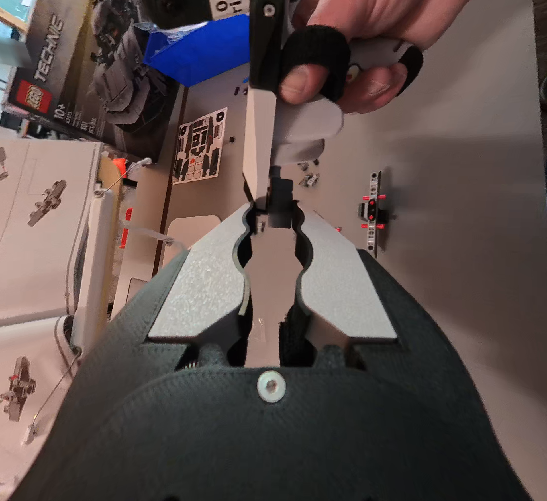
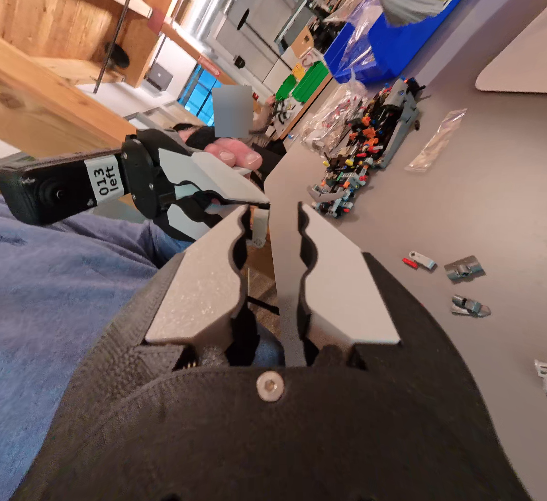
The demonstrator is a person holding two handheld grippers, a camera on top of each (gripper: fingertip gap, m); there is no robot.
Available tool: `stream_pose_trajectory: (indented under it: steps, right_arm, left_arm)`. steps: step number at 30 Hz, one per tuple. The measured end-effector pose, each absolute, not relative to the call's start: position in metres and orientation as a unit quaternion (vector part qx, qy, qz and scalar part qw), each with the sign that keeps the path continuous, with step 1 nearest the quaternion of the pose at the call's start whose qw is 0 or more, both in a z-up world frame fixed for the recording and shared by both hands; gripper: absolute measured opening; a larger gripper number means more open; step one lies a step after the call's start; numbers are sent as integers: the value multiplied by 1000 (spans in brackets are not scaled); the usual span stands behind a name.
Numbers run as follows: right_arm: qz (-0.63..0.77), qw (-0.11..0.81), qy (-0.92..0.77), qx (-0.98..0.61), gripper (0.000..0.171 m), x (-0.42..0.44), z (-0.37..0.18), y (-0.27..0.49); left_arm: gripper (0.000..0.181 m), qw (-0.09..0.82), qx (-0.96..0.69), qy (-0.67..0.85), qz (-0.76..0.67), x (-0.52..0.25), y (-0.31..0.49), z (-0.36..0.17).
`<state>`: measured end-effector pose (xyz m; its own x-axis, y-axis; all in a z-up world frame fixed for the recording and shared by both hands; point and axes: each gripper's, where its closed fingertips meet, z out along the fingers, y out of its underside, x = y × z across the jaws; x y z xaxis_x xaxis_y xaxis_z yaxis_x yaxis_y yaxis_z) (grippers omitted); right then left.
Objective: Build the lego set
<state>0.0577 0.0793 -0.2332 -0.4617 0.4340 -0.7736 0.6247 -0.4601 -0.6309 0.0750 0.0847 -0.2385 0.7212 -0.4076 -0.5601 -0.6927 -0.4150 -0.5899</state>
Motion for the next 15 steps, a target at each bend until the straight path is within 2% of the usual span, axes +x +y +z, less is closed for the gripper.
stream_pose_trajectory:
  steps: [10,15]
  right_arm:
    - [-684,67,521,506,30,54,-219,67]
    - [-692,86,516,498,14,53,-217,57]
  left_arm:
    - [23,457,-817,304,177,58,72,-226]
    - [23,465,-808,313,180,61,70,-226]
